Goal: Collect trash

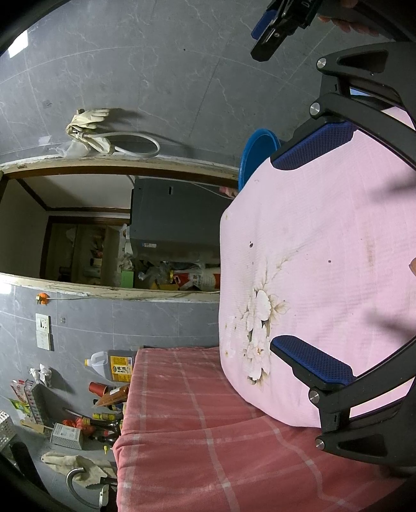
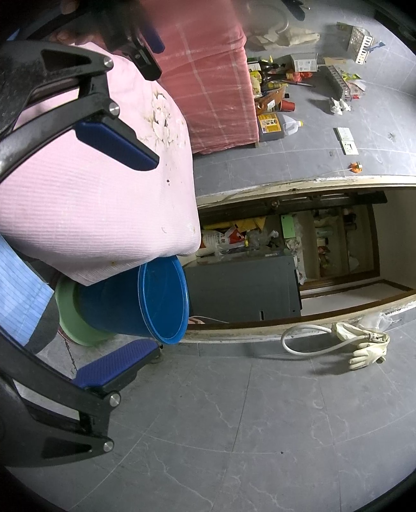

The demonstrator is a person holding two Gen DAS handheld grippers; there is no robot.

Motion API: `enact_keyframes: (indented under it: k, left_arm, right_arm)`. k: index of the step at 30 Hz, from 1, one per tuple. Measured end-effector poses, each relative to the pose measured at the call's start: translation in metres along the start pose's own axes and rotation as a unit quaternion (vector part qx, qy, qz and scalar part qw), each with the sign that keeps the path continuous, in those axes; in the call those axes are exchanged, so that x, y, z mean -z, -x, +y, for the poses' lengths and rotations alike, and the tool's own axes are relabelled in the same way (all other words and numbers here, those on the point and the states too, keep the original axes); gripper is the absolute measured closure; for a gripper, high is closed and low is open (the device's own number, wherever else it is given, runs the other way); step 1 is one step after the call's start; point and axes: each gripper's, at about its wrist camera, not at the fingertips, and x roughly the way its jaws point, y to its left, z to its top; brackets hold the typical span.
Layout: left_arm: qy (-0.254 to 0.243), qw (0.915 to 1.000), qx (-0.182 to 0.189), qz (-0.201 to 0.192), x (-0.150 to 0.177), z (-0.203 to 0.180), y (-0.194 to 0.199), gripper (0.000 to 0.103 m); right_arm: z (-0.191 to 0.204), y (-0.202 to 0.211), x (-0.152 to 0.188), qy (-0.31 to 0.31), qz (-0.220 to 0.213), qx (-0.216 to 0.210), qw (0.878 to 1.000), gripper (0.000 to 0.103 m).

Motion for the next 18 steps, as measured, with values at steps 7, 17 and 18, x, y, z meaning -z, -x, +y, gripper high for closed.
enact_keyframes:
  k: [7, 17, 18]
  left_arm:
    - [0.000, 1.0000, 0.000, -0.001, 0.0001, 0.0000, 0.0009, 0.001]
    - [0.001, 1.0000, 0.000, -0.001, -0.0003, 0.0016, 0.0018, 0.001]
    - [0.002, 1.0000, 0.000, -0.002, -0.0005, 0.0014, 0.0026, 0.001]
  right_arm:
    - [-0.0013, -0.0001, 0.0000, 0.000, -0.001, 0.000, 1.000, 0.000]
    - [-0.0009, -0.0001, 0.0005, 0.000, -0.001, 0.000, 1.000, 0.000]
    - [-0.0007, -0.0001, 0.0005, 0.000, -0.001, 0.000, 1.000, 0.000]
